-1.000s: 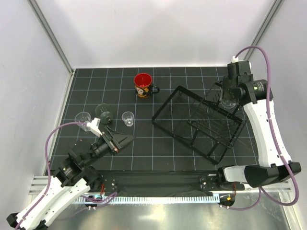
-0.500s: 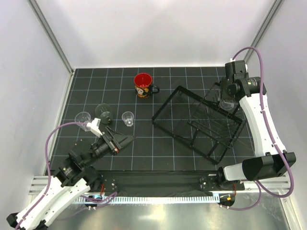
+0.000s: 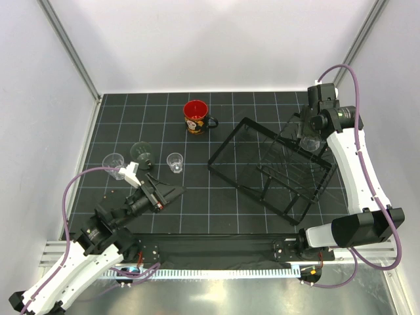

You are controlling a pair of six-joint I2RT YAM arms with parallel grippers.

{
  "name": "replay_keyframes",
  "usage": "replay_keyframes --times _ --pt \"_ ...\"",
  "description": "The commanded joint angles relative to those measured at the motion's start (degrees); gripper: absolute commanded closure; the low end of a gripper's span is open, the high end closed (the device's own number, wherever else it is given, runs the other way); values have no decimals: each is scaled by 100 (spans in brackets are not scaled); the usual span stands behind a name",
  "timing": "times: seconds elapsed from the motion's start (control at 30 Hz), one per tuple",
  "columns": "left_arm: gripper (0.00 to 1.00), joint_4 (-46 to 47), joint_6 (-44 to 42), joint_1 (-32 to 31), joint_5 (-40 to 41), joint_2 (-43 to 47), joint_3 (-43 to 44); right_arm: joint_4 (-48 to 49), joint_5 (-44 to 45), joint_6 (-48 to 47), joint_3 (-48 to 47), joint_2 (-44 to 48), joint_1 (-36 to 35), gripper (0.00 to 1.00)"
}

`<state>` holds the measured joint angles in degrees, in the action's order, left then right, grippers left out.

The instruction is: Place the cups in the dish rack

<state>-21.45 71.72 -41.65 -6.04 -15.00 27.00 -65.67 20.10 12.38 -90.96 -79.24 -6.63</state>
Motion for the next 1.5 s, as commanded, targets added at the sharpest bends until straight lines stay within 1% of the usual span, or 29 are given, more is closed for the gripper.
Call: replay_keyframes --times 0.0,0.1,0.2,0.33,0.47,0.53,0.57,0.6,0.7,0.73,0.77,0.83,0.93,1.0,1.03,1.07,1.17,1.2,1.27,1.3,1.37,1.4,1.47 --pt "7 18 -88 -10 -2 24 42 2 135 -34 17 93 30 36" --pt "7 1 -106 -10 -11 33 33 -25 152 -34 -18 111 30 26" --pt "7 -43 -158 -19 -20 59 42 -69 214 -8 -45 154 30 20" --pt "7 -148 -211 -10 -11 94 68 -244 275 27 -316 234 4 16" --pt "6 -280 -255 -10 -11 94 77 -595 722 115 -791 225 -294 14" --pt "5 -368 -290 -10 -11 77 103 -832 977 142 -1141 129 -689 13" --pt "5 -490 -299 -19 -11 24 121 -947 1387 185 -1265 59 -838 11" --pt "5 -587 -299 -19 15 -2 138 -1165 1452 247 -1397 -3 -1188 10" --pt "4 -886 -326 -10 33 -151 296 -1570 1531 431 -1863 -337 -1533 9" --pt "4 -957 -343 -10 33 -204 366 -1685 1628 484 -2108 -451 -1769 9" --pt "4 -1053 -369 -10 59 -266 489 -1782 1725 537 -2223 -626 -1867 9" --pt "4 -1290 -413 -10 103 -424 612 -1836 1919 572 -2391 -698 -2147 10" --pt "4 -1449 -484 -19 112 -669 824 -1757 2094 599 -2532 -786 -2307 8" --pt "4 -1511 -484 -10 103 -802 929 -1634 2156 520 -2488 -829 -2553 9" --pt "4 -1546 -475 -10 95 -933 973 -1651 2382 563 -2506 -891 -2675 9" --pt "4 -1607 -458 -10 129 -1021 1000 -1660 2507 685 -2514 -935 -2990 8" --pt "4 -1687 -405 -10 156 -1302 1096 -1809 3060 861 -2602 -1172 -3562 9" --pt "4 -1704 -387 -10 182 -1373 1140 -1966 3166 984 -2733 -1303 -3895 8" --pt "3 -1766 -387 -19 235 -1627 1193 -2159 3325 1134 -2848 -1444 -4195 8" --pt "2 -1809 -387 -19 261 -1733 1245 -2213 3308 1126 -2875 -1497 -4510 7" --pt "2 -1871 -422 -10 297 -1996 1404 -2249 3281 1065 -2910 -1647 -4854 6" --pt "2 -1889 -440 -19 366 -2076 1448 -2135 3499 873 -2753 -1656 -5204 5" --pt "0 -1985 -501 -10 472 -2225 1606 -2090 4052 854 -2586 -1612 -5549 2"
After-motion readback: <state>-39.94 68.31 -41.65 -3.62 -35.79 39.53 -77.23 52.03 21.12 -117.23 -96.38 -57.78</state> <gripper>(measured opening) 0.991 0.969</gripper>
